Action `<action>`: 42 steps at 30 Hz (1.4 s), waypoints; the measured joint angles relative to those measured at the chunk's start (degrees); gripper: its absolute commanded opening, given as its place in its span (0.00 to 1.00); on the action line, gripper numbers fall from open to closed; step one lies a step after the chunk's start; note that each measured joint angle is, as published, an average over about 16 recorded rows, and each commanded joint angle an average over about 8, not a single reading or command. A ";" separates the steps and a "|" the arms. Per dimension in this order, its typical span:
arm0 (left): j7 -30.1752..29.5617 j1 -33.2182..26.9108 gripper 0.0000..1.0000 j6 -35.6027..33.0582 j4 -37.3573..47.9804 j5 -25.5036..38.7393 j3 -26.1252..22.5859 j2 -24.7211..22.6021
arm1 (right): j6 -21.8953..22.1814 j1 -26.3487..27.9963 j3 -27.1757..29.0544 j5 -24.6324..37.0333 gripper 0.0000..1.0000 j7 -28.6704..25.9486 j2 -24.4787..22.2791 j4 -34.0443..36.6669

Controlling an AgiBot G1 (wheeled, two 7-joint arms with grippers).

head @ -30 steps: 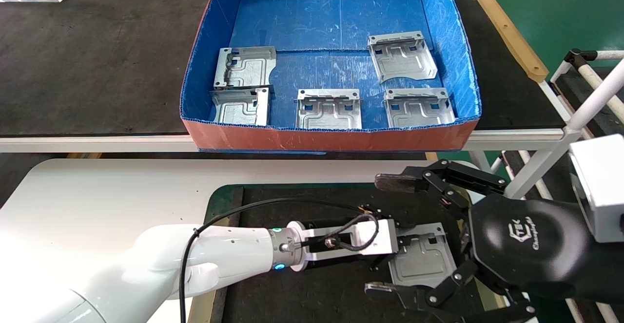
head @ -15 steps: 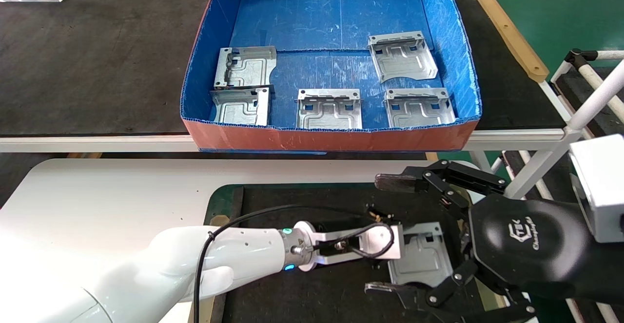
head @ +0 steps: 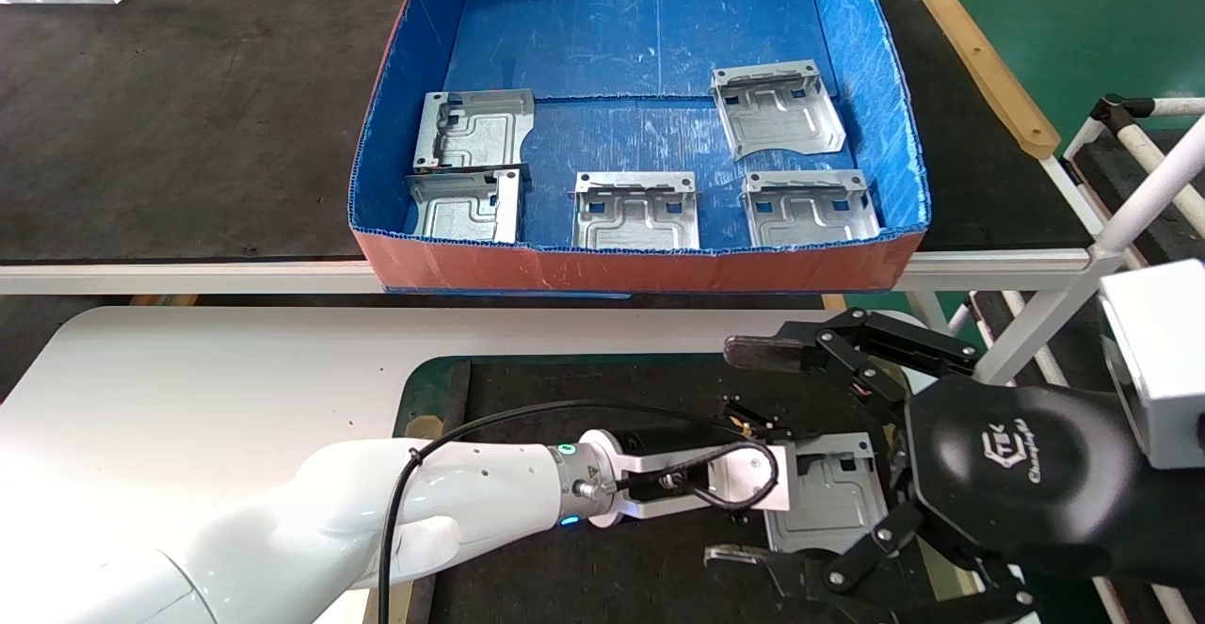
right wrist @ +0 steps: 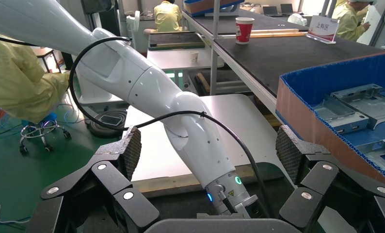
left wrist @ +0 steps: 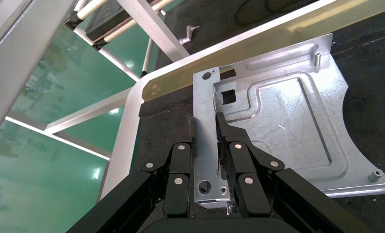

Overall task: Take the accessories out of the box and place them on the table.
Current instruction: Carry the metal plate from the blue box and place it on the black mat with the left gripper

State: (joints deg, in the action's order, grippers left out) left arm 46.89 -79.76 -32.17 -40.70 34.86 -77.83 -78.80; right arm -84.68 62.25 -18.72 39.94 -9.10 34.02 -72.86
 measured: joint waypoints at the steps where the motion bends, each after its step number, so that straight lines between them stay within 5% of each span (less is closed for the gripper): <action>1: 0.26 -0.06 0.00 0.13 -0.15 -0.34 -0.25 0.00 | 0.00 0.00 0.00 0.00 1.00 0.00 0.00 0.00; 31: 3.73 0.10 0.02 6.31 -1.67 -7.20 -5.59 0.19 | 0.02 0.01 -0.04 -0.03 1.00 0.02 -0.02 0.00; 32: 3.72 0.10 0.08 6.63 -1.82 -7.33 -5.72 0.19 | 0.02 0.01 -0.04 -0.03 1.00 0.02 -0.02 0.00; 39: 3.70 0.20 0.94 8.15 -2.45 -7.86 -6.36 0.20 | 0.03 0.00 -0.04 -0.04 1.00 0.03 -0.03 0.01; 42: 3.68 0.24 1.00 8.40 -2.46 -7.93 -6.49 0.21 | 0.03 0.00 -0.04 -0.04 1.00 0.03 -0.03 0.02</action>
State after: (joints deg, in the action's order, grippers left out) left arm 50.57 -79.52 -23.76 -43.16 26.93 -84.32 -78.60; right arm -84.65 62.25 -18.76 39.91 -9.07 33.99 -72.84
